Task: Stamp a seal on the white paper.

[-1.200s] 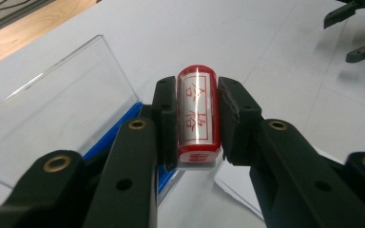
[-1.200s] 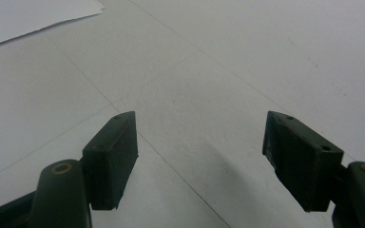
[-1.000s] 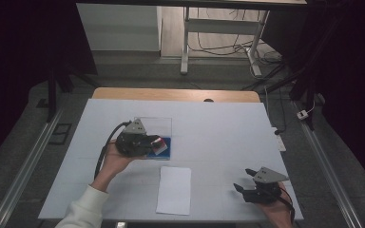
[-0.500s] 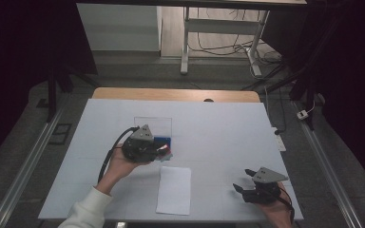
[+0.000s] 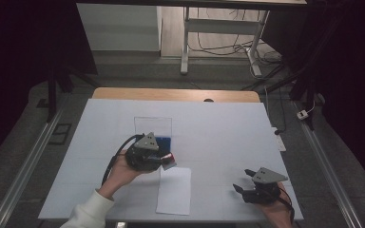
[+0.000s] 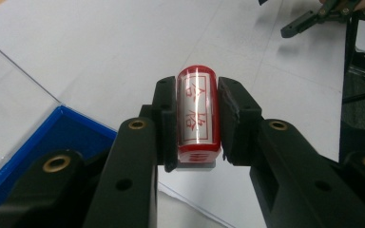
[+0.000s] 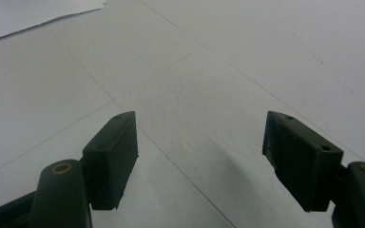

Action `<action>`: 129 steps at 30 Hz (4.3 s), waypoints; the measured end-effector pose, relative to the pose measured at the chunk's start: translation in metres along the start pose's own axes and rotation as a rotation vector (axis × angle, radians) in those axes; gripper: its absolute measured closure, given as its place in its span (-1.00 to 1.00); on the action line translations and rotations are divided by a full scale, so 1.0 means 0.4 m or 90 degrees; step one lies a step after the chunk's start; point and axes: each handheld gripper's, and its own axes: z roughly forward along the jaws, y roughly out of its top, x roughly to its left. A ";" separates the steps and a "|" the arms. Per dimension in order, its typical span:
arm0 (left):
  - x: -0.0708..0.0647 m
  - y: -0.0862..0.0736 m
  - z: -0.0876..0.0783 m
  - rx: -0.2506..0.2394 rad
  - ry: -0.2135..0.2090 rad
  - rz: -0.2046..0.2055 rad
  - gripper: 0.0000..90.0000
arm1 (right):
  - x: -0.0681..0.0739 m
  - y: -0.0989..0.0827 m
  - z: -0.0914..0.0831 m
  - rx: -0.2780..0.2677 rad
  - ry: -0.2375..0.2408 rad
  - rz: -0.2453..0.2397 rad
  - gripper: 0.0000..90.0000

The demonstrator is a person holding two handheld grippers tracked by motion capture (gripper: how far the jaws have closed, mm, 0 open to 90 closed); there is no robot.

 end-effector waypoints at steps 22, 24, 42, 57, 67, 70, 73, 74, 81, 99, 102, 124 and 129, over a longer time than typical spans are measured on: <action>-0.040 -0.013 0.010 0.015 -0.036 0.006 0.56 | 0.001 0.000 -0.001 0.003 -0.005 0.000 -0.39; -0.045 -0.015 0.012 0.018 -0.038 0.006 0.56 | 0.002 0.000 -0.001 0.004 -0.007 -0.001 -0.39; -0.097 -0.048 0.031 0.037 -0.055 0.007 0.56 | 0.002 0.001 -0.001 0.003 -0.006 -0.004 -0.38; -0.110 -0.069 0.080 0.072 -0.041 0.012 0.56 | 0.006 0.003 0.002 0.009 -0.006 -0.011 -0.37; -0.101 -0.072 0.106 0.082 -0.019 0.013 0.56 | 0.006 0.002 0.005 0.013 -0.006 -0.011 -0.37; -0.100 -0.073 0.112 0.085 -0.019 0.013 0.56 | 0.006 0.002 0.005 0.012 -0.006 -0.011 -0.37; -0.100 -0.074 0.116 0.088 -0.017 0.014 0.56 | 0.006 0.002 0.006 0.013 -0.005 -0.011 -0.37; -0.099 -0.074 0.117 0.090 -0.017 0.015 0.56 | 0.006 0.002 0.006 0.012 -0.006 -0.011 -0.37; -0.094 -0.079 0.126 0.100 -0.015 0.014 0.56 | 0.005 0.001 0.006 0.014 -0.006 -0.012 -0.37; -0.102 -0.075 0.133 0.121 -0.011 0.023 0.57 | 0.006 0.001 0.009 0.016 -0.006 -0.013 -0.36; -0.101 -0.075 0.133 0.122 -0.012 0.022 0.57 | 0.006 0.001 0.009 0.016 -0.006 -0.012 -0.37; -0.111 -0.059 0.146 0.169 0.004 0.034 0.58 | 0.006 0.002 0.011 0.018 -0.005 -0.014 -0.36; -0.112 -0.059 0.148 0.173 0.006 0.036 0.58 | 0.010 0.004 0.012 0.017 -0.005 -0.013 -0.37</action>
